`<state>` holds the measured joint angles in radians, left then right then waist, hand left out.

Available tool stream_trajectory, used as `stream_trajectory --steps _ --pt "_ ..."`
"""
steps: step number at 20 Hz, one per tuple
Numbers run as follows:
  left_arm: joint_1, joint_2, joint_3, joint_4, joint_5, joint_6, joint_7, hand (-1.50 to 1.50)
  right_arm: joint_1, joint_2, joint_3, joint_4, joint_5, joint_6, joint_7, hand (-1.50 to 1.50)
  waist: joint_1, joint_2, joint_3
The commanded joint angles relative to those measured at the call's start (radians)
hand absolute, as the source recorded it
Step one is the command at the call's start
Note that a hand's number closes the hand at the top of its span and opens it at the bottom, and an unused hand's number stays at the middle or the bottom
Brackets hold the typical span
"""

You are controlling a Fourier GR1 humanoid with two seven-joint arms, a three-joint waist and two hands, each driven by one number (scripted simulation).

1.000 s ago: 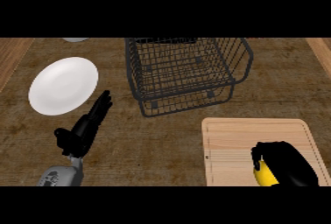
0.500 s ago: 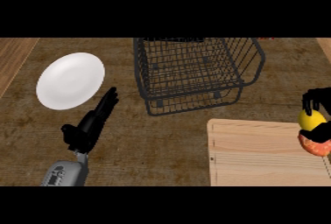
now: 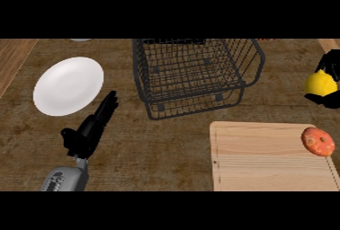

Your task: Pick the lemon from the cutting board and place it in the tiered basket

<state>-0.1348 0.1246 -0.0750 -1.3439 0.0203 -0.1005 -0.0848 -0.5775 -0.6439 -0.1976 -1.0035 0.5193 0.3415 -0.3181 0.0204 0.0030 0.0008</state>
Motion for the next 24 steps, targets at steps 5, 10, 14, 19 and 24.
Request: stream_trajectory --steps 5,10,14,19,24 --pt "-0.023 -0.034 0.005 0.025 -0.002 0.014 0.013 0.00 -0.259 0.049 -0.017 -0.028 -0.091 0.122 0.158 1.50 -0.012 -0.003 -0.002" --pt "0.001 0.003 0.034 0.036 0.006 -0.016 -0.034 0.00 -0.414 0.126 -0.022 -0.100 -0.156 0.175 0.412 1.50 -0.015 -0.005 -0.002" --pt "0.023 -0.026 -0.001 0.014 -0.020 0.002 -0.028 0.00 -0.581 0.182 0.010 -0.011 -0.131 0.153 0.542 1.50 -0.003 -0.003 -0.002" --pt "0.012 0.000 0.016 -0.025 -0.006 -0.016 0.029 0.00 -0.695 0.297 0.038 0.068 -0.115 0.089 0.635 1.50 0.002 -0.001 -0.002" --pt "-0.012 -0.027 0.007 -0.005 -0.030 0.008 0.015 0.00 -0.732 0.382 0.080 0.153 -0.082 0.041 0.609 1.50 -0.003 -0.001 -0.001"
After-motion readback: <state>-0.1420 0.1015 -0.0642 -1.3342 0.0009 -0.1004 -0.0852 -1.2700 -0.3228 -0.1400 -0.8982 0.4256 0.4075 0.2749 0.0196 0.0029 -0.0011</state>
